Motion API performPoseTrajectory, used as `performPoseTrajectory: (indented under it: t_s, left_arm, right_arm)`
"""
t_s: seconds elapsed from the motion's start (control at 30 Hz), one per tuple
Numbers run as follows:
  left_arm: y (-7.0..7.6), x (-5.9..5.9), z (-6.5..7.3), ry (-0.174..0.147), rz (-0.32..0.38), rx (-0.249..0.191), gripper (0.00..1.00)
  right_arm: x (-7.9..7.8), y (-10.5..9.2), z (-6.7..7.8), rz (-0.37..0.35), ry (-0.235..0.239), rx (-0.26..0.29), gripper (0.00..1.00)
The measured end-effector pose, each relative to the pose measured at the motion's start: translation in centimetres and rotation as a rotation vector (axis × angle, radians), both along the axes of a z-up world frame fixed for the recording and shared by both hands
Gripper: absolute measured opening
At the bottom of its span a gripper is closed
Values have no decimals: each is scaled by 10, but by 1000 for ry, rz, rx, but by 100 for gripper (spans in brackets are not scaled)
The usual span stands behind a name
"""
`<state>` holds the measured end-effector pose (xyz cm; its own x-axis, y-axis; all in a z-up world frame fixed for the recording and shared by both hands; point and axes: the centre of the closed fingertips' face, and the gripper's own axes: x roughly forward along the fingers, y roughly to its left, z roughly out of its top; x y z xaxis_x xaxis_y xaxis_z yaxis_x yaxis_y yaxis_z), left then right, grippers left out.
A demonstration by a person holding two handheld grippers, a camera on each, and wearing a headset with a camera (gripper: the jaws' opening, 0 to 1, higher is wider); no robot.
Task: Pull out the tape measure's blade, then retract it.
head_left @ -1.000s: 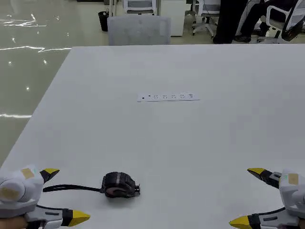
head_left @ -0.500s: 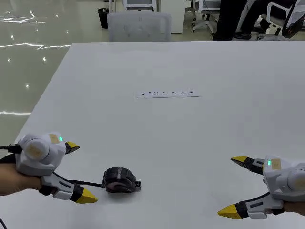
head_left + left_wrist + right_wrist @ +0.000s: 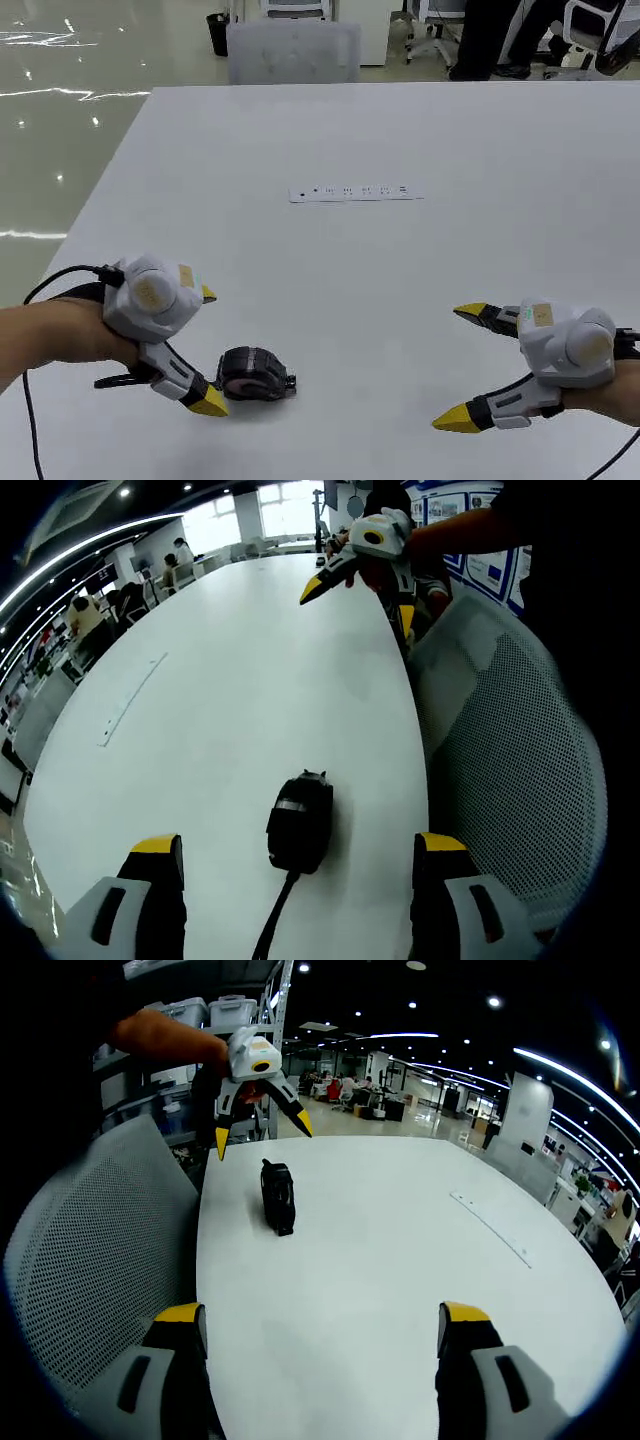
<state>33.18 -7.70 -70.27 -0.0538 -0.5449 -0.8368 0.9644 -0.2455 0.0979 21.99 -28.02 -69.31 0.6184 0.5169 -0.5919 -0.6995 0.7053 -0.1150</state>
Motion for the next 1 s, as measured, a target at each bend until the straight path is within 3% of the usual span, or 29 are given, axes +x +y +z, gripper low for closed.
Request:
performPoseTrajectory:
  t_s: [0.17,0.23,0.33,0.43,0.6,0.83,1.0]
  left_arm:
    - [-5,7,-14,-26,-9,53,72]
    - [-9,5,-14,-3,-12,47,72]
    - [-13,3,-18,-3,-24,62,72]
    - [-15,0,-26,1,-47,100,69]
    - [-22,-5,-41,8,-71,131,56]
    - [-25,-5,-54,12,-81,163,53]
    - [-27,-5,-57,16,-90,175,45]
  right_arm:
    - [12,16,-1,41,3,4,96]
    - [18,20,-3,58,4,-5,96]
    - [27,26,-4,74,9,-1,96]
    - [34,33,-8,63,47,61,98]
    - [48,42,-19,76,50,53,96]
    - [59,66,-28,120,62,51,95]
    - [64,78,-33,137,71,54,93]
